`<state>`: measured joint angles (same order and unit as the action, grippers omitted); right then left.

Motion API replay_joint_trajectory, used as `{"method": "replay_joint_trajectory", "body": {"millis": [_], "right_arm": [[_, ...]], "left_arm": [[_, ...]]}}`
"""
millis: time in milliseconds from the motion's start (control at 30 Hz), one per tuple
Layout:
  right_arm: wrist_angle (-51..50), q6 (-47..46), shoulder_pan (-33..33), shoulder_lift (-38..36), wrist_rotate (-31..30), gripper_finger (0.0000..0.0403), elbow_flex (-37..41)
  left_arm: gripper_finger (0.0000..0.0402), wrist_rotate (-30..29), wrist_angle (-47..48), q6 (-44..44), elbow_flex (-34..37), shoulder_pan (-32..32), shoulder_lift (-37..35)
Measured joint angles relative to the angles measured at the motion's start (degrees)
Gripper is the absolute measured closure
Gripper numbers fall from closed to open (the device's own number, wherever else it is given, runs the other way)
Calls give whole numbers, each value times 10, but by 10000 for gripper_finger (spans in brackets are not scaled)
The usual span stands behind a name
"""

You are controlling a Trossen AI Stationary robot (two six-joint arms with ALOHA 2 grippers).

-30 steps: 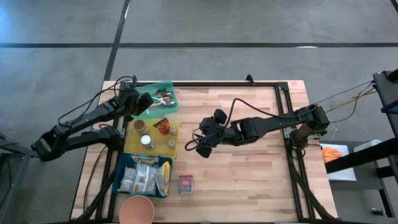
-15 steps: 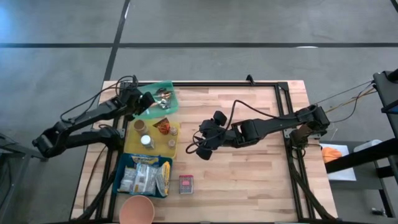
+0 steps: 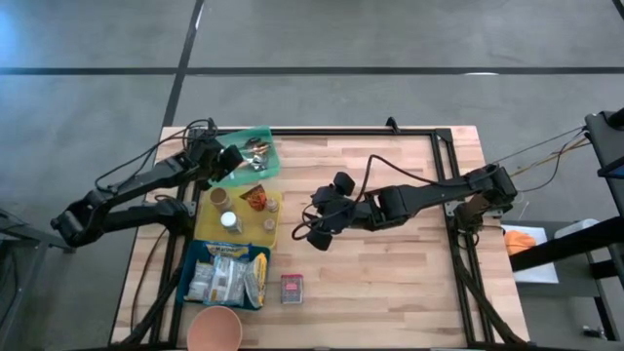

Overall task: Pick & Place Food Item
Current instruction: Put the yellow spoon into the green bin

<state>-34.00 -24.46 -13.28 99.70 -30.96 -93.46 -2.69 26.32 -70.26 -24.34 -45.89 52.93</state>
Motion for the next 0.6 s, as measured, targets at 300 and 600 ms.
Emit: {"method": "replay_joint_trajectory", "body": {"millis": [300,600], "right_arm": [[-2,0,-3,0,0,170,-8],[-3,7,-5,0,-1,170,-8]], "left_arm": [[262,14,1,33,6,0,5],[148,17,2,31,4,0,27]]}}
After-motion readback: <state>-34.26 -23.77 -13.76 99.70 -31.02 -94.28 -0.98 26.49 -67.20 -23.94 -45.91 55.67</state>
